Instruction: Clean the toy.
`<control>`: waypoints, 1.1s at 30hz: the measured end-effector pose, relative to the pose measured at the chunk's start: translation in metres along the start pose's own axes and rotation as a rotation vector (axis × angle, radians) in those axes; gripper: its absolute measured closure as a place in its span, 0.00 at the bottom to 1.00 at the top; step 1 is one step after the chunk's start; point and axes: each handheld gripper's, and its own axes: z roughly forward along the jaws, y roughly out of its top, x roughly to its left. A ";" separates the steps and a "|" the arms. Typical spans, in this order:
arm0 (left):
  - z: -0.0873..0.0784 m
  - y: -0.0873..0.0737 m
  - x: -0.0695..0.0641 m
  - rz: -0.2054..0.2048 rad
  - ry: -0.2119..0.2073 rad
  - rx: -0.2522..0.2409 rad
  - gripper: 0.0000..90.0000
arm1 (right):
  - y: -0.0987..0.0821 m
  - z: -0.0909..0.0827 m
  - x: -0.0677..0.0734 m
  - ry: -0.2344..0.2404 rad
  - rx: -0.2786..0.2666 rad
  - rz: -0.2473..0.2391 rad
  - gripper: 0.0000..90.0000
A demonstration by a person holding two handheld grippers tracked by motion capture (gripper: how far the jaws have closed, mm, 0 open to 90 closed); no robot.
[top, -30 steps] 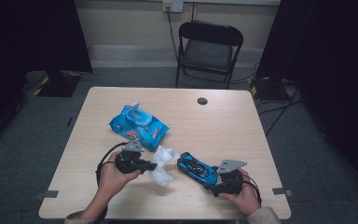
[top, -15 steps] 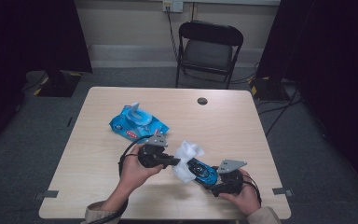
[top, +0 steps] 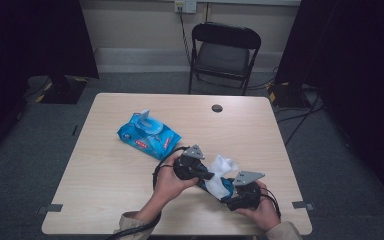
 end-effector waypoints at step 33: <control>0.051 -0.007 -0.012 0.109 0.021 0.136 0.98 | 0.000 0.000 0.000 0.002 -0.004 0.000 0.28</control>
